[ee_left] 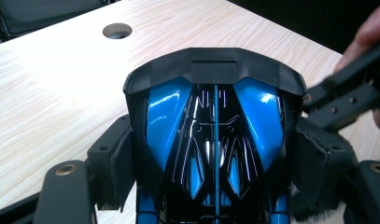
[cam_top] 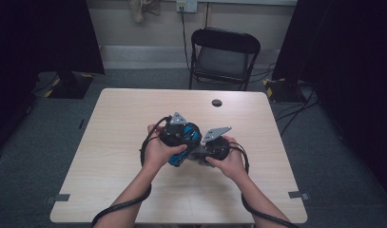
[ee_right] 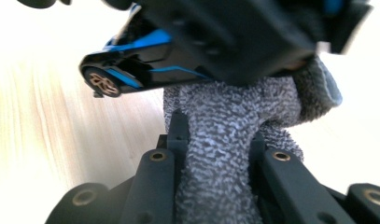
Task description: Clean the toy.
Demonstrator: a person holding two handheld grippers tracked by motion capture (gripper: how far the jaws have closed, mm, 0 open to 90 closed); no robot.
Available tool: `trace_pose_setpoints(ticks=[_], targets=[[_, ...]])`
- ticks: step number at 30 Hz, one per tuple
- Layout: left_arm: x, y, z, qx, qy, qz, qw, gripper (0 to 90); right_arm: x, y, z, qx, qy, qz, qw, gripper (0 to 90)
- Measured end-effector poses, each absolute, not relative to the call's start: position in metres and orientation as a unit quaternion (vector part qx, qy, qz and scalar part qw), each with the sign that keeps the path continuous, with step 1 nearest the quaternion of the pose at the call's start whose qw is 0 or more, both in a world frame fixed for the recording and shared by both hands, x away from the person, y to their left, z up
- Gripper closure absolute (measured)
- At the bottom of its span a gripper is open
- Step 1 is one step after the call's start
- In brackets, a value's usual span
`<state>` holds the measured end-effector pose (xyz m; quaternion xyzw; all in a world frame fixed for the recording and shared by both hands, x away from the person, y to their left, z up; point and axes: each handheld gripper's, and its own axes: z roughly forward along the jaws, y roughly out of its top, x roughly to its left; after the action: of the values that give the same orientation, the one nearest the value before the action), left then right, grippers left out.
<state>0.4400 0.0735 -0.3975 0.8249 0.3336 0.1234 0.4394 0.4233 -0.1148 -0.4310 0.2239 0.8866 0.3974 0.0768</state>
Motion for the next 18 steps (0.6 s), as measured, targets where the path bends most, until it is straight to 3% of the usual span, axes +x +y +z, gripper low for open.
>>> trace_pose_setpoints(ticks=[18], targets=[[0.447,0.066,-0.396,0.819,0.342,0.127,0.443,25.5,0.415,-0.103,-0.444,0.210,0.890,0.401,0.057,73.5]])
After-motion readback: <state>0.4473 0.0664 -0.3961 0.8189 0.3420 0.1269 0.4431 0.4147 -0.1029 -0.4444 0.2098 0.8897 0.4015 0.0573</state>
